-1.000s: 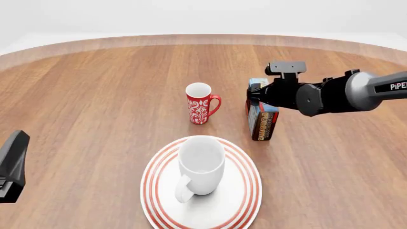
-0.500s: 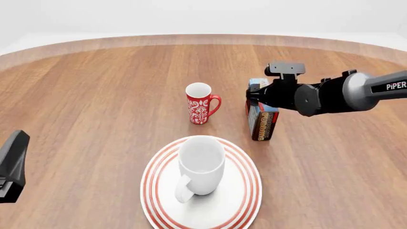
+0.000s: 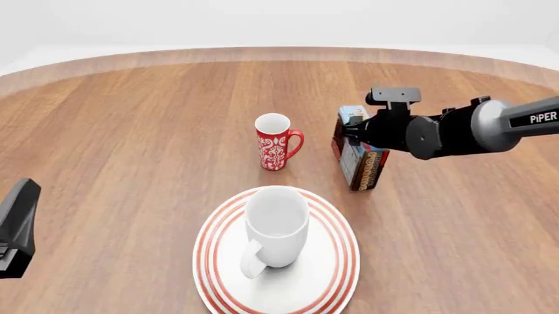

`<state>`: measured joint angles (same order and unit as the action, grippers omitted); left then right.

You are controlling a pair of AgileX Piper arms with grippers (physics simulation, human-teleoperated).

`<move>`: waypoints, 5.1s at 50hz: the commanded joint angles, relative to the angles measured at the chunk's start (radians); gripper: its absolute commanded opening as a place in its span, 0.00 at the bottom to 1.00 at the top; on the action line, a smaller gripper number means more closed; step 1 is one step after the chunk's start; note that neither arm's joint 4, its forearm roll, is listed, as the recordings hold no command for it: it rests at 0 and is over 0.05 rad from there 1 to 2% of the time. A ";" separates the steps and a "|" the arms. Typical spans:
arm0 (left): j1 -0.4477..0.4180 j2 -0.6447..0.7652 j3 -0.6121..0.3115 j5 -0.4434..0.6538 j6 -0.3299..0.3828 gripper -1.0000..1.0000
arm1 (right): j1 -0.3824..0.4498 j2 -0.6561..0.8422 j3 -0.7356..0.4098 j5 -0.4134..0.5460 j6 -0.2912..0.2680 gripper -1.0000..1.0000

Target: Pick up the white mug and put it on the plate, and put the chocolate pudding to the right of the plate.

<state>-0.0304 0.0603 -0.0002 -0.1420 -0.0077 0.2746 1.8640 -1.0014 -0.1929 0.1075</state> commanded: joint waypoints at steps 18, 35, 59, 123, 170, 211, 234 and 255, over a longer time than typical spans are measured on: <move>0.000 0.000 0.000 0.000 0.000 1.00 | -0.006 -0.036 0.050 0.007 -0.014 0.00; 0.000 0.000 0.000 0.000 0.000 1.00 | -0.005 -0.110 0.059 0.033 -0.005 0.00; 0.001 -0.001 0.000 0.002 0.003 1.00 | -0.003 -0.262 0.112 0.092 0.004 0.00; -0.006 -0.033 0.000 0.037 0.004 1.00 | -0.058 -0.698 0.325 0.274 0.010 0.00; -0.006 -0.030 0.000 0.032 0.006 1.00 | -0.161 -0.987 0.475 0.444 -0.053 0.00; -0.005 -0.023 0.000 0.027 0.009 1.00 | -0.163 -1.051 0.656 0.425 -0.069 0.00; -0.004 -0.033 0.000 0.035 0.007 1.00 | -0.153 -0.963 0.704 0.326 -0.090 0.00; -0.004 -0.032 0.000 0.035 0.008 1.00 | -0.146 -0.902 0.741 0.255 -0.095 0.00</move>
<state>-0.0346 0.0283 -0.0003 -0.1075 -0.0002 0.1263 0.9401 -0.2718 0.0878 -0.0048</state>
